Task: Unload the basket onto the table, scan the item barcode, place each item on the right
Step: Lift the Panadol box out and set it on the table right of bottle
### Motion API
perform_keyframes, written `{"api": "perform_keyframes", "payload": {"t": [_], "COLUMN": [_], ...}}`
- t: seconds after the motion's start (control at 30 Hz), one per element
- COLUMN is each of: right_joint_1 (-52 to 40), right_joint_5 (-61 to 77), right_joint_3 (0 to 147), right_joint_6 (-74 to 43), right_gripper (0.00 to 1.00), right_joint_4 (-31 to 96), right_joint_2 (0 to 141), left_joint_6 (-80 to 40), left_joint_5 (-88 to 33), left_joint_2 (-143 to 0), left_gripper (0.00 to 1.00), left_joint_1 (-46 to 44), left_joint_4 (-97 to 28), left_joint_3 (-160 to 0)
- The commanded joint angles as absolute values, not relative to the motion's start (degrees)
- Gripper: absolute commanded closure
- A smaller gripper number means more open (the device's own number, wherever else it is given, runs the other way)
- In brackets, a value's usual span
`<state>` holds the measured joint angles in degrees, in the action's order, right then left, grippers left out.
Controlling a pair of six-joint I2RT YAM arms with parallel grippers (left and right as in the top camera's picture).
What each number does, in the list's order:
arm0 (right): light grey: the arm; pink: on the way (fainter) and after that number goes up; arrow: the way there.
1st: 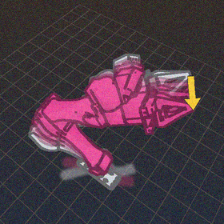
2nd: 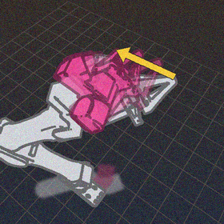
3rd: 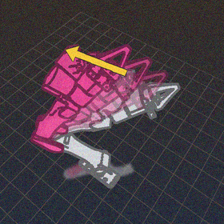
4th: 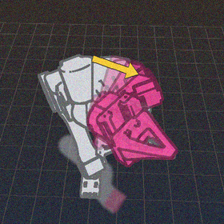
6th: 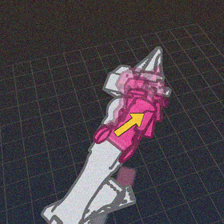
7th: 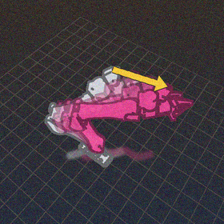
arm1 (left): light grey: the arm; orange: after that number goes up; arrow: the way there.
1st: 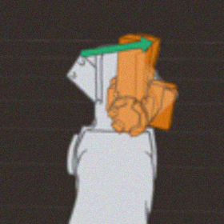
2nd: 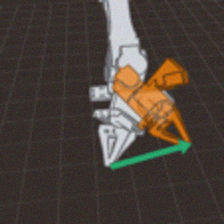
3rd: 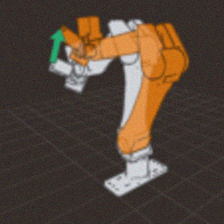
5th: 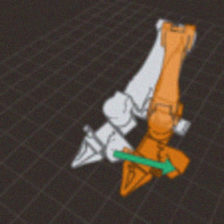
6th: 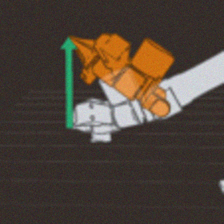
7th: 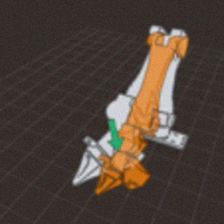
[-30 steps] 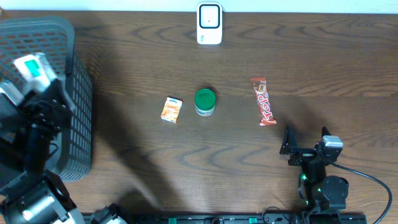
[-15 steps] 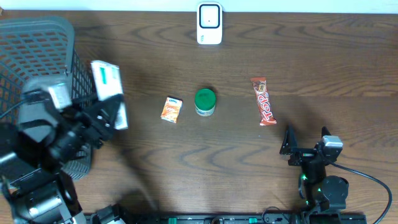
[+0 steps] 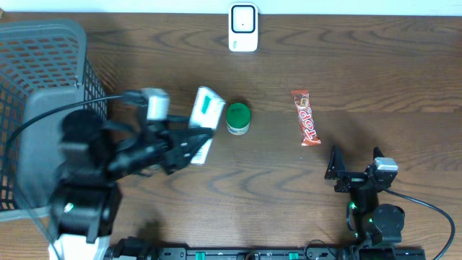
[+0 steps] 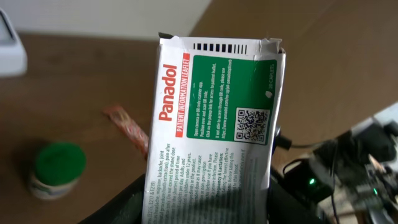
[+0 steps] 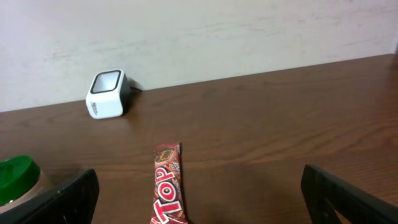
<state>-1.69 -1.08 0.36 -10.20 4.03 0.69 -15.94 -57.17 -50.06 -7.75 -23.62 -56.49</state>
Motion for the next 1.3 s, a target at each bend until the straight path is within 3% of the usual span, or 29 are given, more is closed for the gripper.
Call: {"api": "perform_keyframes", "payload": {"t": [0.0,0.17,0.4,0.87,1.1,1.27], "right_joint_1": [-2.3,-2.3,-2.3,-2.3,-2.3,-2.3], "right_joint_5": [-1.2,-1.2,-1.2,-1.2,-1.2,-1.2], "right_joint_3": [0.3,0.3,0.3,0.3,0.3,0.3], "right_joint_6": [-9.8,-9.8,-9.8,-9.8,-9.8,-9.8], "right_gripper": [0.01,0.01,0.01,0.01,0.01,0.01], "right_joint_4": [4.3,4.3,4.3,4.3,4.3,4.3], "right_joint_2": [0.4,0.4,0.4,0.4,0.4,0.4], "left_joint_6": [-13.3,-13.1,-13.2,-10.7,-9.9,-10.4], "left_joint_5": [-45.7,-33.0,-30.8,-30.7,-29.3,-29.3], "left_joint_2": [-55.2,-65.4,-81.3,-102.4,-106.4,-104.7], "left_gripper": [0.50,0.50,0.50,0.49,0.35,0.15], "left_joint_1": [-15.9,-27.2,-37.1,-41.1,-41.1,-41.1], "left_joint_4": [-23.6,-22.7,-12.6,1.1,2.3,1.9], "left_joint_3": [-55.3,-55.3,-55.3,-55.3,-55.3,-55.3]}}
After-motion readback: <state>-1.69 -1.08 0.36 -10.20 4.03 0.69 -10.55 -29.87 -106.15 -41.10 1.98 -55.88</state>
